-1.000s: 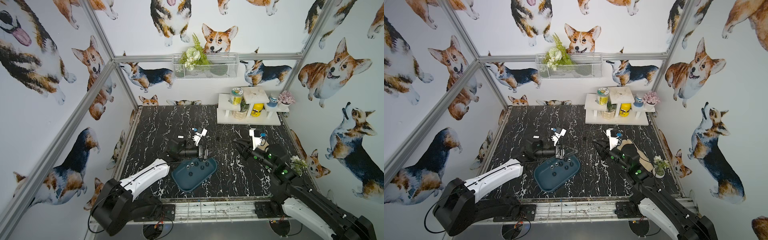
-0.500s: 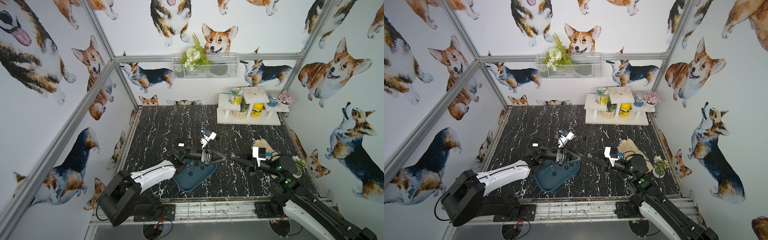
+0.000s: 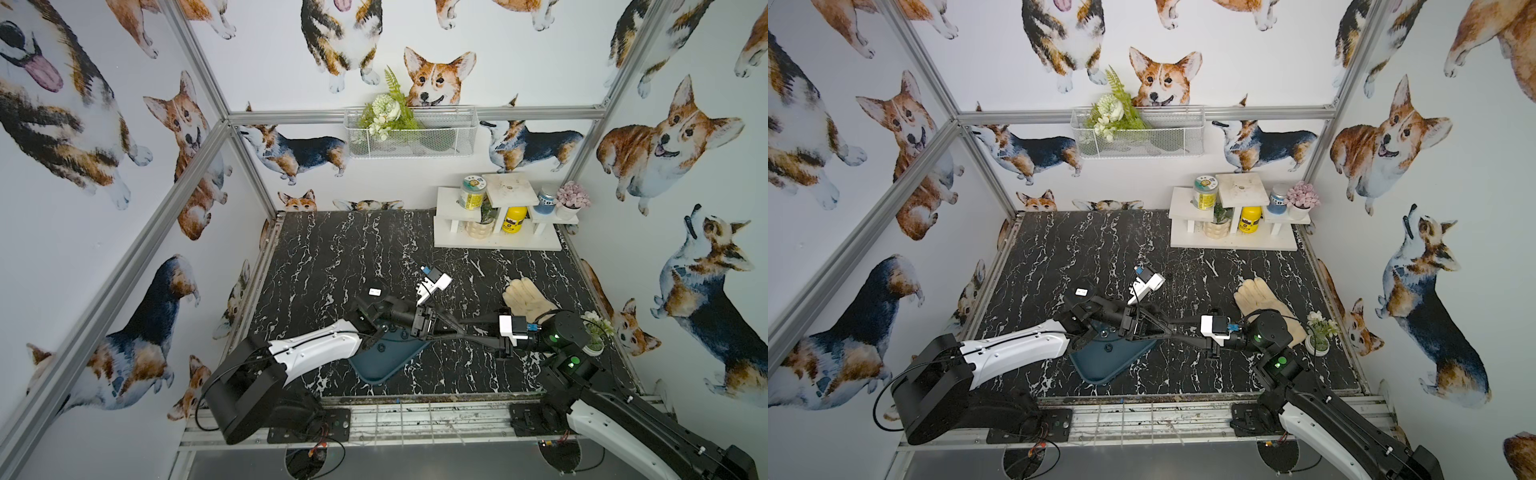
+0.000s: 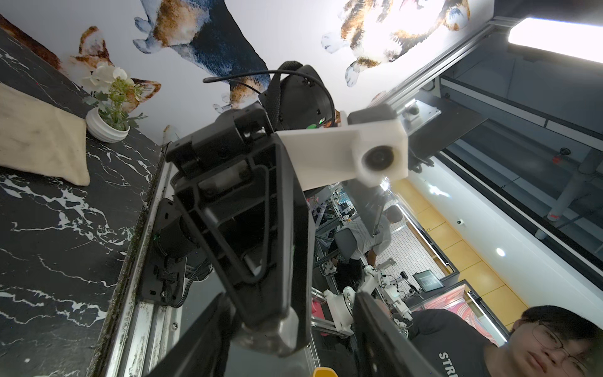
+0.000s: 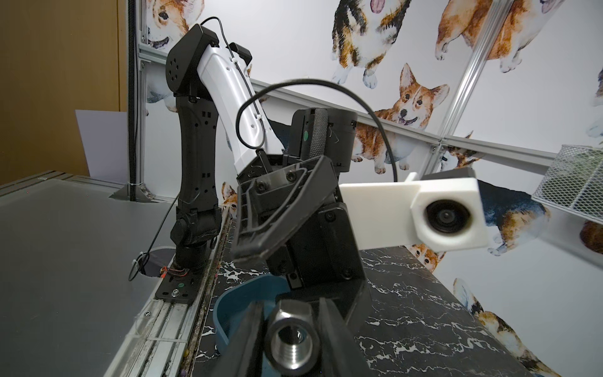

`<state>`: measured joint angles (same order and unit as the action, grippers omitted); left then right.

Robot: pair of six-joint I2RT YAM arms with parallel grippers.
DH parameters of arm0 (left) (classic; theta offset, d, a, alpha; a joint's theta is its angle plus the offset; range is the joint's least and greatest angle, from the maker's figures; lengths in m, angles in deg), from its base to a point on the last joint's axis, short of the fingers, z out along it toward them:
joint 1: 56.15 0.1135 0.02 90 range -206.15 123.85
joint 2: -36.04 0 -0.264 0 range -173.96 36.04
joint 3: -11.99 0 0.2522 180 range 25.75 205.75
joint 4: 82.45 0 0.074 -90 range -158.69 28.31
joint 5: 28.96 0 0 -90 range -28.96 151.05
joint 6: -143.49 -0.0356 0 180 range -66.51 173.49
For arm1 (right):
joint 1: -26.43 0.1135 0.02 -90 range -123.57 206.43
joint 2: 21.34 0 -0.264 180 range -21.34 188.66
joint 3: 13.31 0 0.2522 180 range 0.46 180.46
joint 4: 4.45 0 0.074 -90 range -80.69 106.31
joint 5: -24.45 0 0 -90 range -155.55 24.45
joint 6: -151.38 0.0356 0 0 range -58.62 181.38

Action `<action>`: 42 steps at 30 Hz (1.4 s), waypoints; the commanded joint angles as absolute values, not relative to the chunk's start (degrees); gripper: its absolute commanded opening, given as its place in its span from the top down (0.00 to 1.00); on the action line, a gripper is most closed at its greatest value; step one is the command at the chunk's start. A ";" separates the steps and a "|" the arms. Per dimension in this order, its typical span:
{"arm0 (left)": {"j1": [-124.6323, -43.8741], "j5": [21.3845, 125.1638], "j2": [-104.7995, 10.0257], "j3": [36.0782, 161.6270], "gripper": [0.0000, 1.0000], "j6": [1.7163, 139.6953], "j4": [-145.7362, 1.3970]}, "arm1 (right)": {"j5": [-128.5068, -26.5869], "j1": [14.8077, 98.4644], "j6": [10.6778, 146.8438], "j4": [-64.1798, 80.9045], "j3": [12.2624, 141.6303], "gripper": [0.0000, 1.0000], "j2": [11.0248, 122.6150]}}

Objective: Put the nuts on the desktop into the storage box
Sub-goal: Pick up the nut from the center of the board.

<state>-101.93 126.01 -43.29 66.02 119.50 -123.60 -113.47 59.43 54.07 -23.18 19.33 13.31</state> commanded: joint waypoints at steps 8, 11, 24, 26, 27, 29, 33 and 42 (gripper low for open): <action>-102.37 127.41 -43.52 66.71 0.64 118.00 -123.30 | -113.44 59.73 52.24 -23.60 19.26 0.82 12.53; -102.35 127.24 -43.28 66.68 0.72 117.55 -122.90 | -113.46 59.66 51.59 -22.95 19.23 0.82 12.53; -101.96 123.60 -40.12 70.87 0.89 101.45 -99.36 | -112.16 59.66 48.33 -18.23 20.23 0.68 11.93; -101.53 123.41 -39.83 71.12 0.89 100.40 -97.56 | -112.08 59.68 48.13 -17.66 20.48 0.64 12.05; -101.35 123.26 -39.73 70.95 0.89 100.13 -97.14 | -112.14 59.73 47.90 -17.46 20.62 0.56 12.04; -100.83 122.91 -39.63 70.97 0.89 98.94 -95.36 | -111.97 59.72 47.58 -17.18 20.67 0.32 12.01; -99.76 121.41 -39.16 71.89 0.89 94.56 -87.76 | -112.17 59.72 46.99 -16.09 21.24 0.12 11.95; -96.22 111.80 -35.97 72.71 0.86 82.88 -66.51 | -110.43 59.67 40.97 -7.30 23.00 0.00 13.48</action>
